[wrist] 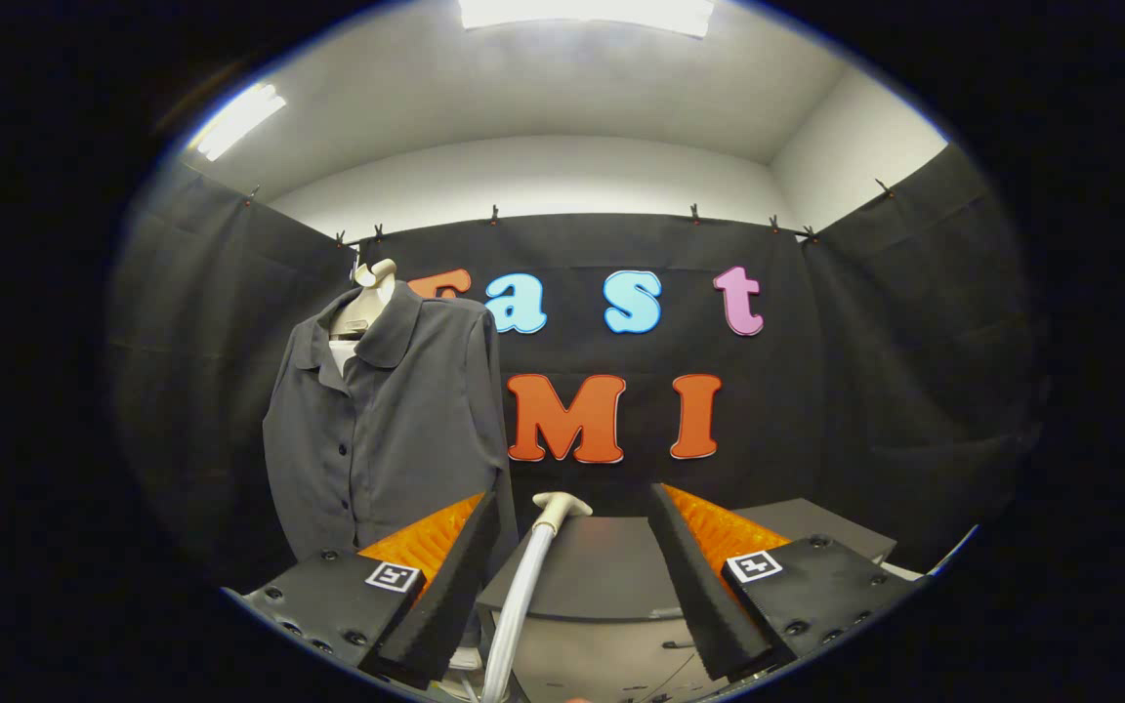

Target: Iron the clothes twice with a garment steamer, once on the left side and once on the right side.

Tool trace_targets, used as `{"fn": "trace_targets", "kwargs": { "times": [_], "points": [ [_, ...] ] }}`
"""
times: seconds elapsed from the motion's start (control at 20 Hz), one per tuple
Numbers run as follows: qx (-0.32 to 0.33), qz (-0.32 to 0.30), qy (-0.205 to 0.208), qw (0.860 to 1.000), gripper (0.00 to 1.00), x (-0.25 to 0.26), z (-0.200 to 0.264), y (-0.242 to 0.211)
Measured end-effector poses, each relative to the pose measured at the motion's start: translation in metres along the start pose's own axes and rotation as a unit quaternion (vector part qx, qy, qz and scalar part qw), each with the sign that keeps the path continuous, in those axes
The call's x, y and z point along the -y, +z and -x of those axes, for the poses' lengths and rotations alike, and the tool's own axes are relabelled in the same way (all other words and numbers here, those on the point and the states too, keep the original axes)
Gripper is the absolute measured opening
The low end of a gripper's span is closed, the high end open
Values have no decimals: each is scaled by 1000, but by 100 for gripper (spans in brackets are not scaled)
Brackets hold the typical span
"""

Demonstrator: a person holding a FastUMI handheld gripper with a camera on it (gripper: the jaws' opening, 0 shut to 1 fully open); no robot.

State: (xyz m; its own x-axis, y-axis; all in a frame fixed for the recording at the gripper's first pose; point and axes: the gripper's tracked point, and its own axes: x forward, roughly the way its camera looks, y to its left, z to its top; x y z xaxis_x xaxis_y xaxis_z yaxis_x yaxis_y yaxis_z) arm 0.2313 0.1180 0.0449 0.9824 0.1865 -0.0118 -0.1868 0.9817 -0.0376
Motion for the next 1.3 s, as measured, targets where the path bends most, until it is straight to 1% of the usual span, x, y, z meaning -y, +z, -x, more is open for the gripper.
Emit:
{"fn": "trace_targets", "kwargs": {
  "times": [0.1,0.15,0.2,0.35,0.45,0.55,0.65,0.8,0.85,0.95,1.0,1.1,1.15,1.25,1.3],
  "points": [
    [-22,31,17,999,98,-8,-46,-5],
    [-29,37,26,999,98,-11,-69,-4],
    [-32,35,36,998,98,-14,-93,-2],
    [-78,13,37,996,98,-2,-172,-15],
    [-143,1,41,989,98,6,-217,-51],
    [-219,-18,47,974,99,6,-246,-93],
    [-279,-34,53,958,98,3,-264,-133],
    [-323,-36,66,943,97,-5,-282,-169],
    [-342,-30,72,937,97,-8,-285,-182],
    [-376,-37,79,922,97,-16,-287,-202],
    [-384,-41,80,919,97,-18,-290,-208],
    [-386,-48,78,918,97,-18,-300,-213],
    [-393,-51,80,914,97,-18,-300,-217],
    [-412,-54,86,906,93,-21,-298,-230],
    [-423,-54,84,900,89,-20,-294,-238]
  ]
}}
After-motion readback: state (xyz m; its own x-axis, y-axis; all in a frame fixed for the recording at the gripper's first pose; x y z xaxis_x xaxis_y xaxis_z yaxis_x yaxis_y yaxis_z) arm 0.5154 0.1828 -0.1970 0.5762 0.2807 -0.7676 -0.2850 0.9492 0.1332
